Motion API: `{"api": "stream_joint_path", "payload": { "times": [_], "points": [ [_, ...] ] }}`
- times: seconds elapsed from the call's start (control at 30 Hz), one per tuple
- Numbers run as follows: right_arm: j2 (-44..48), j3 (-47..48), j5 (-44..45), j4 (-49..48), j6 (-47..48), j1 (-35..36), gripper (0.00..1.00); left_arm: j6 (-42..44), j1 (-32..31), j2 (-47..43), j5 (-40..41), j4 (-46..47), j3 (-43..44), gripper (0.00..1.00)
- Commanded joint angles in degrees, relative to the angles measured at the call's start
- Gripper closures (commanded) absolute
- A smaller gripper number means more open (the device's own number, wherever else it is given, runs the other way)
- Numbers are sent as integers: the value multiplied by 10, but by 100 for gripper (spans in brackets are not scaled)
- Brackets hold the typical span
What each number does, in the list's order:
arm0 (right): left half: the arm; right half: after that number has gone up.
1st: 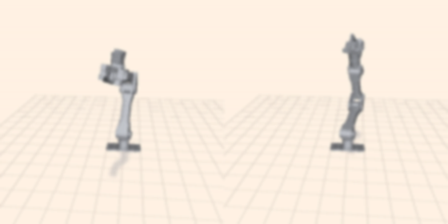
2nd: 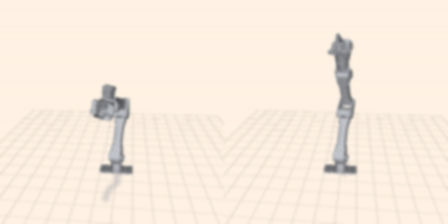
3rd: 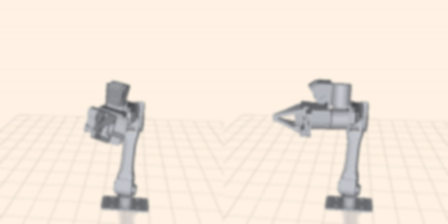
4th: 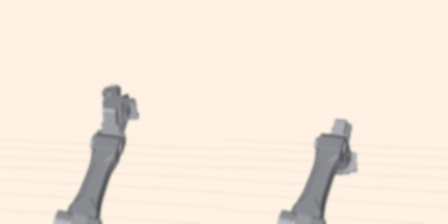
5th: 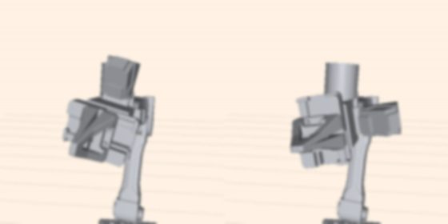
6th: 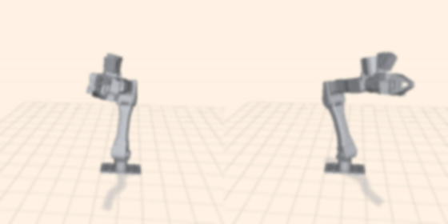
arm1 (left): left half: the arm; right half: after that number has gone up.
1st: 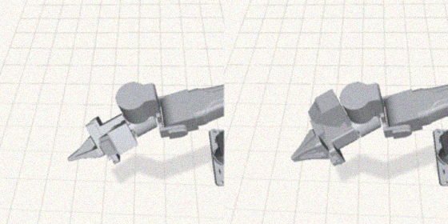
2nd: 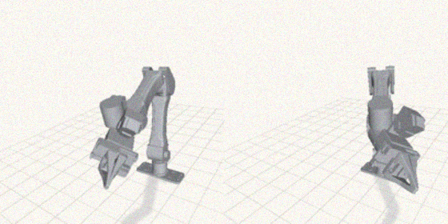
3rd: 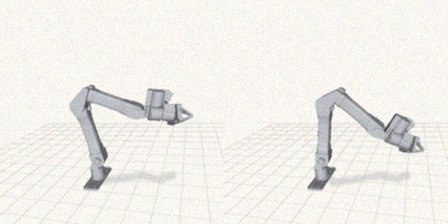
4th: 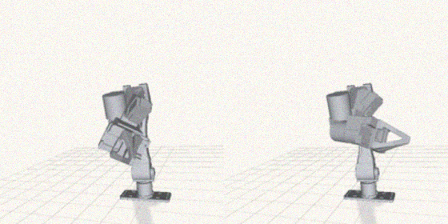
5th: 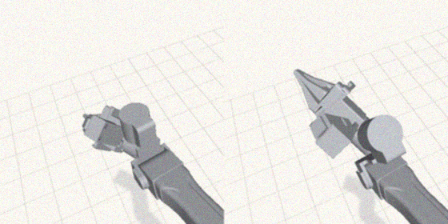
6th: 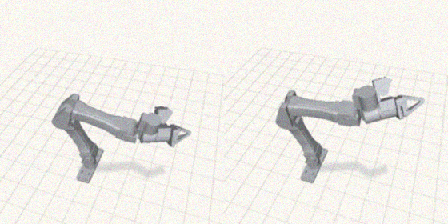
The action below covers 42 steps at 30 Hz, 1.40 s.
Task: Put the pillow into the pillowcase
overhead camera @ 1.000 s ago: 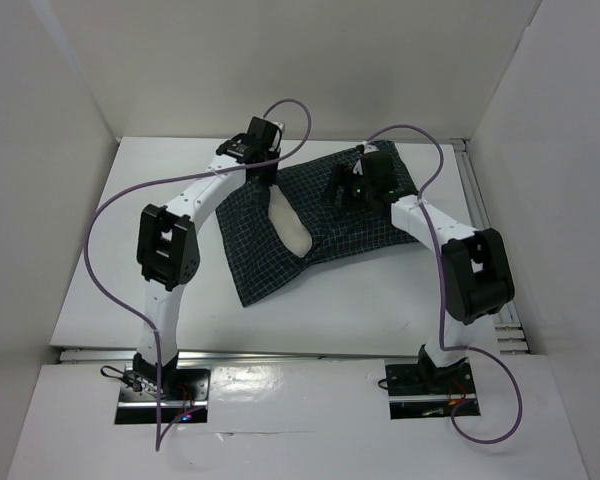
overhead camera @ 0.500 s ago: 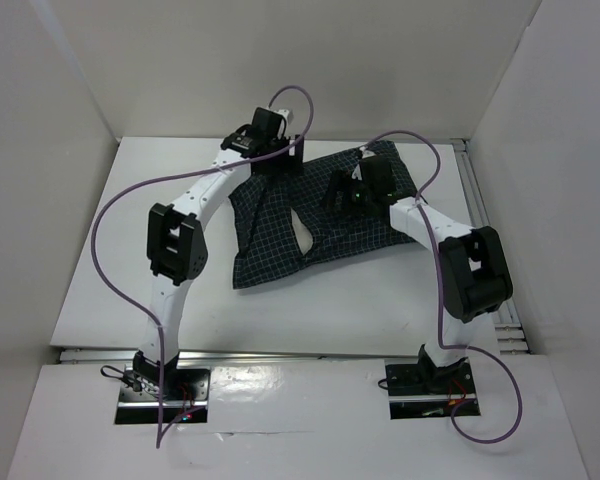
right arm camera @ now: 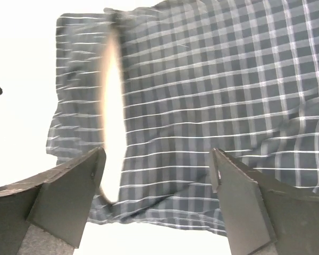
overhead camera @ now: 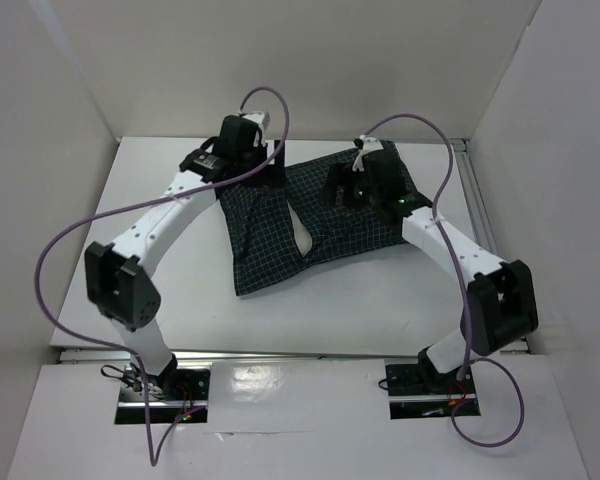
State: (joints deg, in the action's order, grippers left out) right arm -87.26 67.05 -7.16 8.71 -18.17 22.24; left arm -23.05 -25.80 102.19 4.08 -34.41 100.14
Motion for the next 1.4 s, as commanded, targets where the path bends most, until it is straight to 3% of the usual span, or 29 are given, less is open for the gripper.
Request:
{"api": "stream_joint_path", "payload": {
  "times": [0.0, 0.17, 0.43, 0.5, 0.57, 0.67, 0.7, 0.73, 0.8, 1.1, 1.27, 1.37],
  "points": [
    [31, -3, 25, 39, 47, 73, 12, -35, -6, -76, 47, 25, -62, 0],
    [4, -9, 33, 34, 74, 158, 14, -69, -6, -155, 54, 45, -177, 0],
    [-64, -9, 25, -1, 59, 184, 18, -110, -6, -245, 73, 45, -305, 0],
    [-92, -2, 2, -29, 64, 184, 27, -111, -6, -254, 78, 45, -312, 0],
    [-113, 18, -4, -36, 71, 184, 28, -111, -6, -261, 84, 40, -312, 0],
    [-140, 39, -19, -36, 64, 184, 48, -111, -6, -266, 91, 34, -312, 0],
    [-140, 39, -26, -43, 64, 184, 78, -111, -6, -271, 91, 34, -318, 0],
    [-140, 39, -31, -58, 58, 184, 90, -111, -6, -271, 91, 34, -318, 0],
    [-123, 34, -46, -70, 58, 184, 100, -111, -6, -266, 91, 34, -318, 0],
    [-20, 62, -212, -134, 52, 178, 100, -100, -6, -248, 84, 40, -288, 0],
    [-92, 84, -157, -64, 45, 173, 100, -95, -6, -243, 90, 45, -288, 0],
    [-123, 70, -143, -40, 31, 168, 88, -95, -6, -237, 102, 38, -282, 0]
  ]
}}
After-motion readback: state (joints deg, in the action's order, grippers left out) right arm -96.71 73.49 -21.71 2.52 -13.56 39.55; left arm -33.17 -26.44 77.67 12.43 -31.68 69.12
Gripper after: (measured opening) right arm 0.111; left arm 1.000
